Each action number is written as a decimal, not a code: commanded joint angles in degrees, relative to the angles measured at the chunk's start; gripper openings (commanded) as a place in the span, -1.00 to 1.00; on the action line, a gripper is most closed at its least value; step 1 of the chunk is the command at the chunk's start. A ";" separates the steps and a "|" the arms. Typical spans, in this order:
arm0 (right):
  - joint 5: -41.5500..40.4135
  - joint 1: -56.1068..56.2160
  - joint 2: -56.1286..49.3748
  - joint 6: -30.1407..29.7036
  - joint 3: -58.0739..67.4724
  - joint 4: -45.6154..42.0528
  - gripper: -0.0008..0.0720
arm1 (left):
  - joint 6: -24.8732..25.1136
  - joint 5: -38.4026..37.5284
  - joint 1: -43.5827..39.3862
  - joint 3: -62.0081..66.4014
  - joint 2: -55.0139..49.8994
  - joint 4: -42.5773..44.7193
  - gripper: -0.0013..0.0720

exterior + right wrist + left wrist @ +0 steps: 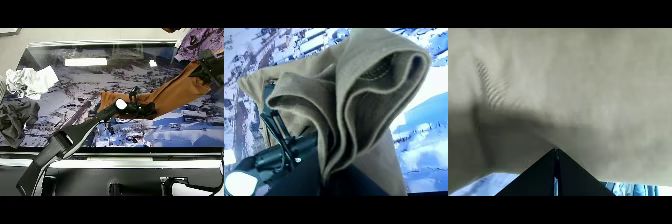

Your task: Fold the clothes and pants, and hang the long-sleeved shirts on hangers.

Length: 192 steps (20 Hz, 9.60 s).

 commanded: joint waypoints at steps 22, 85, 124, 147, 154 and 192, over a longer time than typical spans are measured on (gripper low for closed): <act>-18.49 37.33 -17.53 14.71 0.00 -12.04 -0.91 | -1.55 -38.95 47.63 -0.07 34.97 32.50 -0.91; -27.02 2.19 -20.79 -23.76 -25.27 24.65 -0.91 | -1.36 -40.44 49.37 -1.90 34.86 32.54 -0.91; -26.77 -33.35 0.07 9.90 -34.23 -17.55 -0.91 | -2.67 -41.81 49.35 -1.90 34.86 32.54 -0.91; -27.02 -35.08 8.92 7.98 -58.88 -36.04 -0.90 | -3.08 -41.99 47.21 -1.90 34.86 32.54 -0.91; -24.30 -35.08 8.90 8.28 -58.99 -39.63 -0.89 | -3.06 -41.99 46.14 -1.92 34.32 32.54 -0.91; -29.75 31.34 11.06 -5.68 -28.39 -21.49 -0.90 | -2.16 -41.48 40.81 -25.07 58.62 58.23 -0.91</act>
